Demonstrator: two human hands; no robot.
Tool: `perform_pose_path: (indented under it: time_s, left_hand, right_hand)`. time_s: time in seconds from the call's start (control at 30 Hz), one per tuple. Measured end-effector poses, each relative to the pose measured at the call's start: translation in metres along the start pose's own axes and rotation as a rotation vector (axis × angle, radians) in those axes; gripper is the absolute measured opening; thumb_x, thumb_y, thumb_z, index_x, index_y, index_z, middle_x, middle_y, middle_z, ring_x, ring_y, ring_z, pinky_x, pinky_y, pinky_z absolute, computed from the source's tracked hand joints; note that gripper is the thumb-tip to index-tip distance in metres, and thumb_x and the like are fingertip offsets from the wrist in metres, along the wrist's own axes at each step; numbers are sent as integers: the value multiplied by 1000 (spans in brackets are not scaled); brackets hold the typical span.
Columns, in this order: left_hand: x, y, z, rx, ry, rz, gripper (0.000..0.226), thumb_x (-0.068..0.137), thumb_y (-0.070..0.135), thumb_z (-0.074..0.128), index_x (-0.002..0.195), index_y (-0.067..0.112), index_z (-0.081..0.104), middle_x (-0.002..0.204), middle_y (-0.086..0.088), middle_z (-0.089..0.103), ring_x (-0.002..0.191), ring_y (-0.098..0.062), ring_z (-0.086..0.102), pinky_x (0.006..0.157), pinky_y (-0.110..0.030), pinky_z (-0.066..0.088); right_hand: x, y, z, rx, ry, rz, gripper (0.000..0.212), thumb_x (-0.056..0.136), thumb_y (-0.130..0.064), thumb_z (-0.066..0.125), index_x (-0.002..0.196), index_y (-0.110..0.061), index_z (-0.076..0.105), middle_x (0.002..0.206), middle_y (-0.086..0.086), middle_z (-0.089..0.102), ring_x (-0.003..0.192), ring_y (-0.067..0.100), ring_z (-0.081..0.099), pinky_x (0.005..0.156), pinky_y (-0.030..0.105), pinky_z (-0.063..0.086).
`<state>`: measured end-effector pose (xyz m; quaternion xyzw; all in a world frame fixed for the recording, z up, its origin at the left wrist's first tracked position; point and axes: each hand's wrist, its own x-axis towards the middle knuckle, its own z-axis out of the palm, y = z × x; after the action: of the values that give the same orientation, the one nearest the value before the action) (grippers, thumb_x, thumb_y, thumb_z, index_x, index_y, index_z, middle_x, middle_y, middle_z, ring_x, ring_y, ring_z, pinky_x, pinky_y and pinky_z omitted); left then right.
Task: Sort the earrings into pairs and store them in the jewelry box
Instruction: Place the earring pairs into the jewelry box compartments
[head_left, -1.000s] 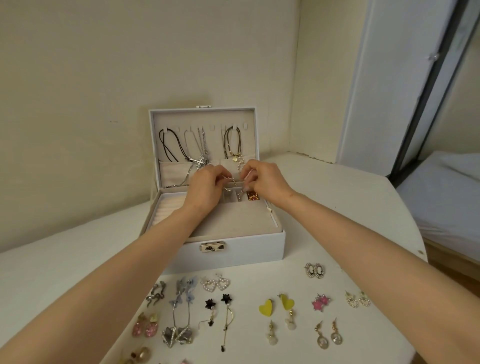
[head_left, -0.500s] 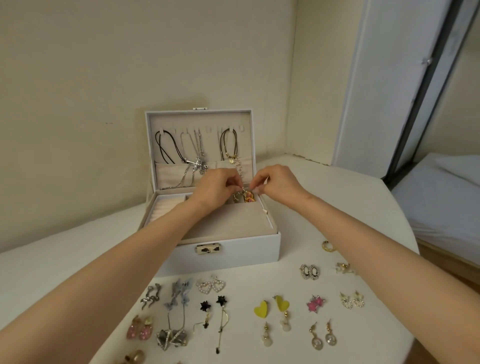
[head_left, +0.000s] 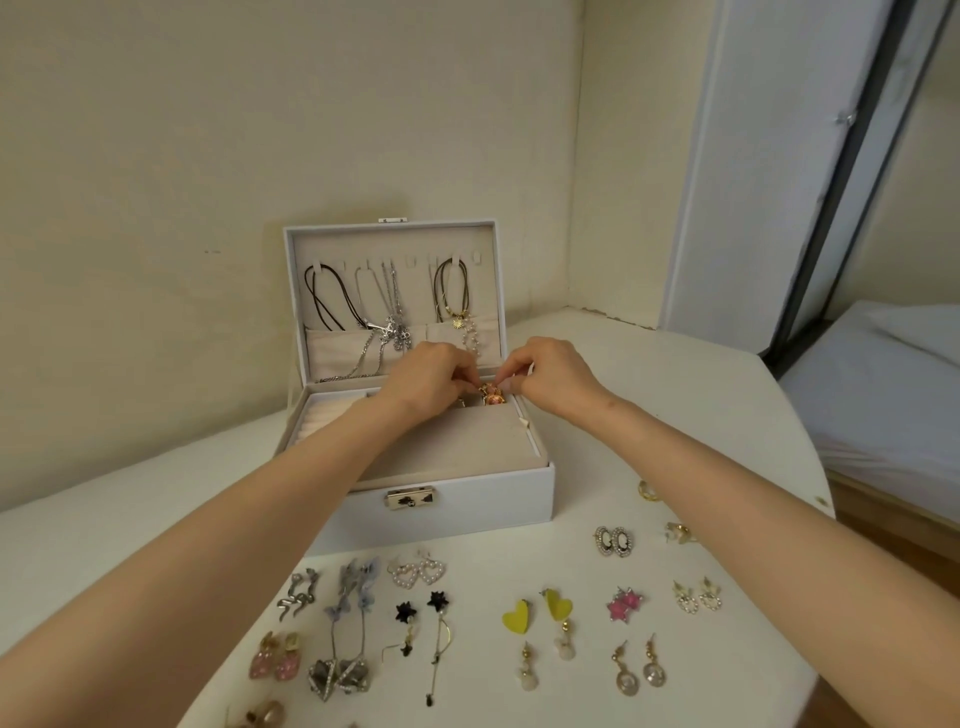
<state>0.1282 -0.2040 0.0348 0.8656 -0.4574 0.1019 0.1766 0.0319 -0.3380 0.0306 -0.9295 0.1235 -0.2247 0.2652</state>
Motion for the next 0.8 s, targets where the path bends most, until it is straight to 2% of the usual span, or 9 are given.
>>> perform_pose_path:
  time_s: [0.07,0.2,0.27,0.33,0.43,0.57,0.8]
  left_hand:
    - [0,1,-1,5,-1,-24,10,83,18,64,91,21,70,92,-1,69,93,-19,59,71,-27,41]
    - [0,2,-2,-17,7,-45,9,80,17,65,88,21,67,89,1,70,93,-20,61,75,-30,45]
    - [0,2,-3,-24,4,-50,9,80,16,65,87,21,67,89,1,70,90,-19,59,75,-29,44]
    - [2,1,-3,-62,-13,-57,9,80,14,65,85,21,68,85,0,68,84,-17,57,72,-27,42]
    - [7,-2,-5,-161,-75,-74,13,78,10,68,78,23,65,77,0,63,79,-16,56,76,-30,47]
    - [10,-5,-4,-244,-110,-94,15,78,9,71,73,22,64,75,-1,63,77,-19,58,79,-37,52]
    - [10,-1,4,-186,-58,-89,11,79,10,67,78,20,65,77,4,62,81,-17,59,80,-31,48]
  right_hand:
    - [0,-2,-1,-32,-44,20,11,78,-19,70,87,-21,75,67,-16,46,80,11,49,69,24,35]
    - [2,-12,-2,-119,-142,73,10,75,-26,72,84,-30,71,66,-17,47,82,13,51,56,23,32]
    - [4,-15,-1,-162,-152,83,11,75,-26,71,85,-30,70,73,-15,53,88,16,54,62,24,34]
    - [5,-16,0,-205,-136,81,12,78,-26,71,89,-29,71,90,-7,62,97,19,57,69,23,34]
    - [5,-17,2,-230,-113,71,12,80,-22,70,90,-27,71,103,-2,65,100,19,59,71,24,35]
    - [3,-17,0,-213,-124,48,13,80,-24,71,93,-24,72,87,-5,56,91,16,55,69,23,34]
    - [1,-15,0,-169,-123,33,14,79,-22,72,92,-21,73,83,-6,53,83,13,50,70,23,36]
